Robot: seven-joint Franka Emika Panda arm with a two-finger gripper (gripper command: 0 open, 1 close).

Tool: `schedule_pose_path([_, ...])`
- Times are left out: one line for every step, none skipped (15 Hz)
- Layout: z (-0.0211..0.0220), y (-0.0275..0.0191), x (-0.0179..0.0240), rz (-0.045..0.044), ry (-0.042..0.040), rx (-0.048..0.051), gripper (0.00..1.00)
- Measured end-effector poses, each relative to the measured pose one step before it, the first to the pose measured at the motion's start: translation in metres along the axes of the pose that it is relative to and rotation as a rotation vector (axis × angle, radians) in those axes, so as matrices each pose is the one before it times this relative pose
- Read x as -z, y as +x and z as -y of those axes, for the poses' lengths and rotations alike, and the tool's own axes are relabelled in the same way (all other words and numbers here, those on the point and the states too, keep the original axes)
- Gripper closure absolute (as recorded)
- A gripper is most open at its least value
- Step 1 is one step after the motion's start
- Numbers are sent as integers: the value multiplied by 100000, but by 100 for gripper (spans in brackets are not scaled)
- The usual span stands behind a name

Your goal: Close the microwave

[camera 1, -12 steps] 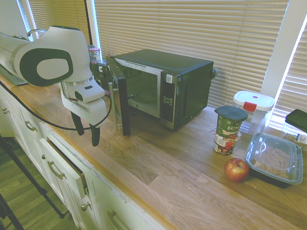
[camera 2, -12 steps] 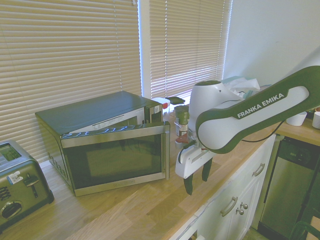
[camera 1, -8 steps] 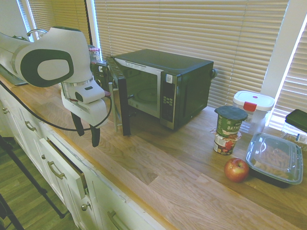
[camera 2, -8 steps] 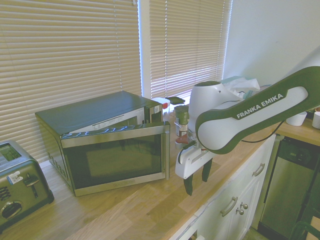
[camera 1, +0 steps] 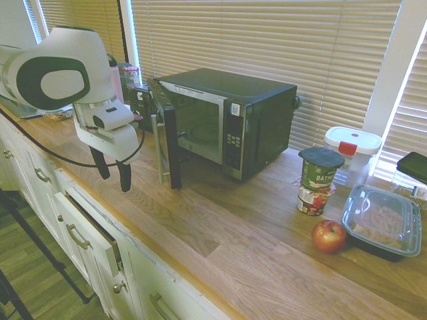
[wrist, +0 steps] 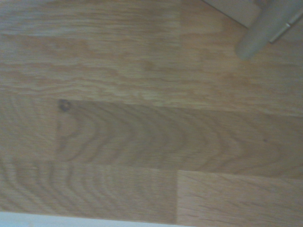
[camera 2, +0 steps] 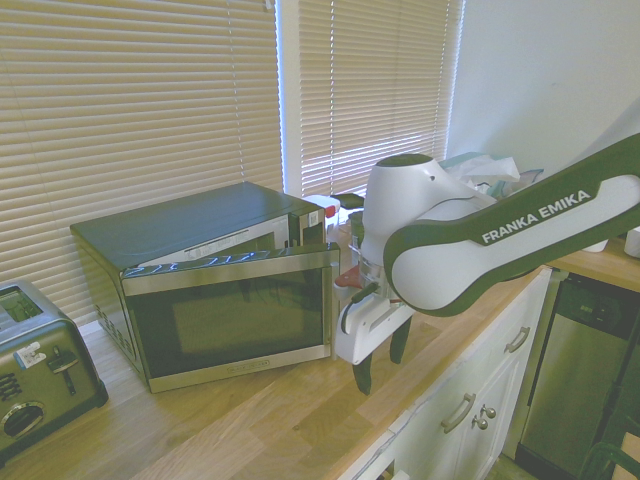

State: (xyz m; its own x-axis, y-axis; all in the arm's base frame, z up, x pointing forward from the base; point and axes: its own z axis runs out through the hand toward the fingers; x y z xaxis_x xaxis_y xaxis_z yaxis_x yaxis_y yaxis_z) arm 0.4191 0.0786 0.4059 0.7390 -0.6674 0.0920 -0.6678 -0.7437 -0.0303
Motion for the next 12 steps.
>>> schedule_pose_path([897, -622, 754, -518, -236, 805, 0])
schedule_pose_path([828, -485, 829, -127, -203, 598, 0])
schedule_pose_path([760, -296, 945, -360, 188, 131, 0])
schedule_pose_path([549, -60, 805, -440, 429, -17, 0])
schedule_pose_path([427, 8, 611, 7, -8, -46, 0])
schedule_pose_path([345, 185, 395, 259, -102, -97, 0])
schedule_pose_path([420, 276, 248, -5, 153, -204, 0])
schedule_pose_path([523, 347, 83, 191, -143, -391, 0])
schedule_pose_path([623, 407, 27, 541, -367, -412, 0])
schedule_pose_path([710, 457, 76, 988, -610, -276, 0])
schedule_pose_path([756, 456, 221, 665, -173, -476, 0])
schedule_pose_path([770, 425, 195, 308, 91, -562, 0])
